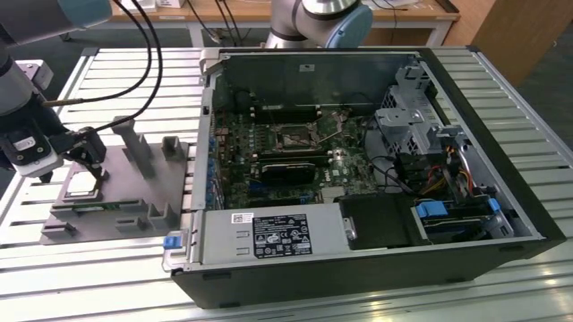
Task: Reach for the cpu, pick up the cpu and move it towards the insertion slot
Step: 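Pick up the cpu and move it towards the insertion slot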
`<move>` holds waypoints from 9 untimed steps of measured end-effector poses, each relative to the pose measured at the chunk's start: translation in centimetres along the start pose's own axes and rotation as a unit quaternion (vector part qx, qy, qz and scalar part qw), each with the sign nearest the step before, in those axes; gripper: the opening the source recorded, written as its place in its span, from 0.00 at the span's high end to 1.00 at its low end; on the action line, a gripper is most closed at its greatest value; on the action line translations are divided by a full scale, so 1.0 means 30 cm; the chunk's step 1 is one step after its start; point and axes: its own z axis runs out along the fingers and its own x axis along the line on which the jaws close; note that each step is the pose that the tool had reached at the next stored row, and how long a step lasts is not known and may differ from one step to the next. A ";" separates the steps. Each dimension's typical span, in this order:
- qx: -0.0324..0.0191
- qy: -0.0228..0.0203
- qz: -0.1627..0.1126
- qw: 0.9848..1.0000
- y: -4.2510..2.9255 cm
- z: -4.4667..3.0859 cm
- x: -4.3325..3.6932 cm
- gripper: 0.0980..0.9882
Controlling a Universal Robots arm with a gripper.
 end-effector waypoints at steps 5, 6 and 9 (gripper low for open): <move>0.000 0.000 0.000 1.000 -0.001 0.030 0.001 0.19; 0.000 0.000 0.000 1.000 -0.001 0.036 0.001 0.19; 0.000 0.000 0.000 1.000 -0.001 0.043 0.001 0.19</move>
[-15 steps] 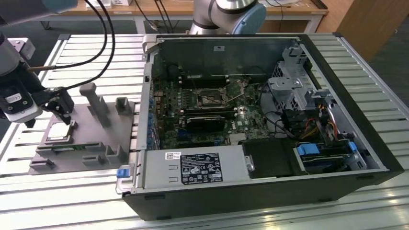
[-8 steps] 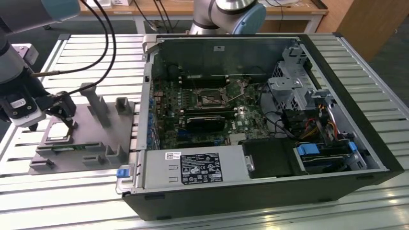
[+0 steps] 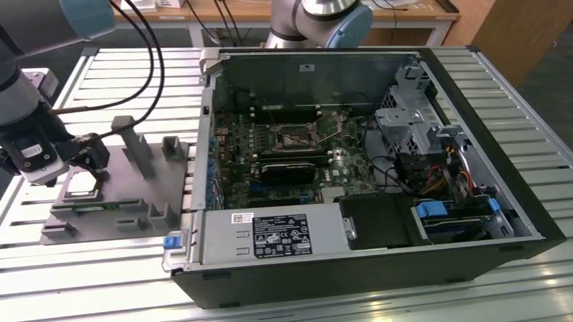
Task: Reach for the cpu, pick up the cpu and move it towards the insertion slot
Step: 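Pick up the cpu and move it towards the insertion slot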
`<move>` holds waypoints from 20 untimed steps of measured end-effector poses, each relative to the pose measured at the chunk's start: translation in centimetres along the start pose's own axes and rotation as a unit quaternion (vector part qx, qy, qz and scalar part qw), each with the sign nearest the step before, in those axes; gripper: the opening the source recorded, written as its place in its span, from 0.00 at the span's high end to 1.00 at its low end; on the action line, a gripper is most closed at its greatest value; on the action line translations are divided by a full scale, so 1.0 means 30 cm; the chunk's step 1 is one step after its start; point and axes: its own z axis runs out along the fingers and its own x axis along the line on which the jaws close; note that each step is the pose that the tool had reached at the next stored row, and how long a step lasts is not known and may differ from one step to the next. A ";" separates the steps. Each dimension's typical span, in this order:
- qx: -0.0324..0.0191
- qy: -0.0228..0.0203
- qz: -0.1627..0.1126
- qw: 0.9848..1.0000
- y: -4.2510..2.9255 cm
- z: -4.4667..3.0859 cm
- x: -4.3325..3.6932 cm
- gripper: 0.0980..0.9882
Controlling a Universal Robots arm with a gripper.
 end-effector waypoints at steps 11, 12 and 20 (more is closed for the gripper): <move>0.000 0.000 0.001 1.000 0.016 0.041 0.007 0.19; 0.000 0.000 0.002 1.000 0.019 0.046 0.009 0.19; 0.000 0.000 0.008 1.000 0.025 0.061 0.017 0.28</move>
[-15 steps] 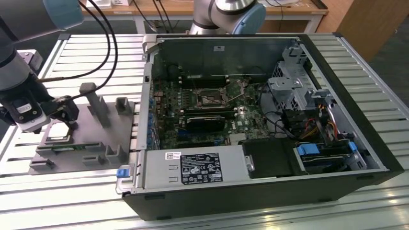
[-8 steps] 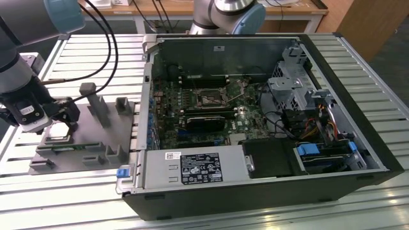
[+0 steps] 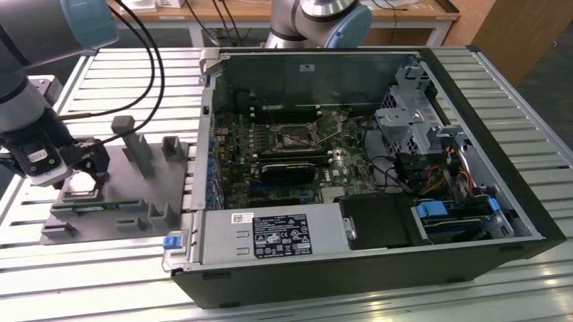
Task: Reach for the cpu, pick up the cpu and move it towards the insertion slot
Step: 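Pick up the cpu and move it towards the insertion slot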
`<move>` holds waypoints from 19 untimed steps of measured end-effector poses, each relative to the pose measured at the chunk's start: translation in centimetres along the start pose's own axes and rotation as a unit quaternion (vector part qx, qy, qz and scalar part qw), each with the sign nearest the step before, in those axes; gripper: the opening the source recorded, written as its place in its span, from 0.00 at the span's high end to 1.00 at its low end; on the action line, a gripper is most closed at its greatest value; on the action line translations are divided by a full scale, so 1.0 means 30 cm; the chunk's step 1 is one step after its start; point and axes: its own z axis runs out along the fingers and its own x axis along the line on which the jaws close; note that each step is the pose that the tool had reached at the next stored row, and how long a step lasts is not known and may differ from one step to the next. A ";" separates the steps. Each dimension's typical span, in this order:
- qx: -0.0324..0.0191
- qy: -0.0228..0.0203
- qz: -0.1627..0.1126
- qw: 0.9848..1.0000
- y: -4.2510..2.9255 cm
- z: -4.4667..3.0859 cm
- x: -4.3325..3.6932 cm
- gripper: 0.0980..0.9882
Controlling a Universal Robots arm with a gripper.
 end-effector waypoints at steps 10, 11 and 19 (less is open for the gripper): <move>0.000 0.000 0.000 1.000 0.006 0.014 0.004 0.37; 0.000 0.000 0.000 1.000 0.006 0.014 0.004 0.37; 0.000 0.000 0.000 1.000 0.006 0.015 0.004 0.49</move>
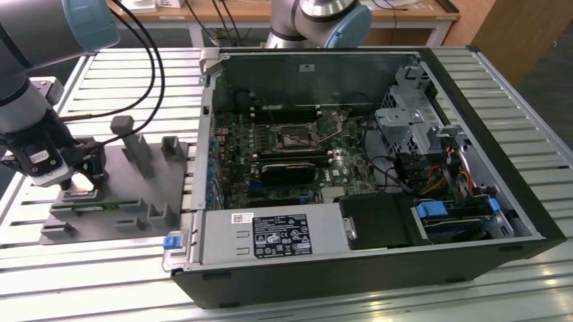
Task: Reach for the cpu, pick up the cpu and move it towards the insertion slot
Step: 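Pick up the cpu and move it towards the insertion slot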
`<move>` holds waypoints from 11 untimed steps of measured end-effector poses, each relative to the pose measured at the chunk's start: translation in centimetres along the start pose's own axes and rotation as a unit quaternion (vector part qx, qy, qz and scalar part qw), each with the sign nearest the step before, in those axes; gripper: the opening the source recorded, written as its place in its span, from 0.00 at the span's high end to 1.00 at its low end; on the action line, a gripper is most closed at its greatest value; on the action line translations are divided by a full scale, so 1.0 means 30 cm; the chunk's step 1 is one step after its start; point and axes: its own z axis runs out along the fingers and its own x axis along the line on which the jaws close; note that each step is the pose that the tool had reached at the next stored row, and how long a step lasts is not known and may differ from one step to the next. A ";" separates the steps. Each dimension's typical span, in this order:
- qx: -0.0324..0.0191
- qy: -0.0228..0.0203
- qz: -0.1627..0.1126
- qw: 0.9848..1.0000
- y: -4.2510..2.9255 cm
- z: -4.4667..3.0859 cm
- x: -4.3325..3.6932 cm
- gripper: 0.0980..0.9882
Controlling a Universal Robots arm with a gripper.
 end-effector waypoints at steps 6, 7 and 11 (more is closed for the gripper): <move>0.000 0.000 0.000 1.000 0.001 -0.022 0.000 0.50; 0.000 0.000 0.000 1.000 0.001 -0.028 0.000 0.50; 0.000 0.000 0.000 1.000 0.002 -0.052 0.000 0.50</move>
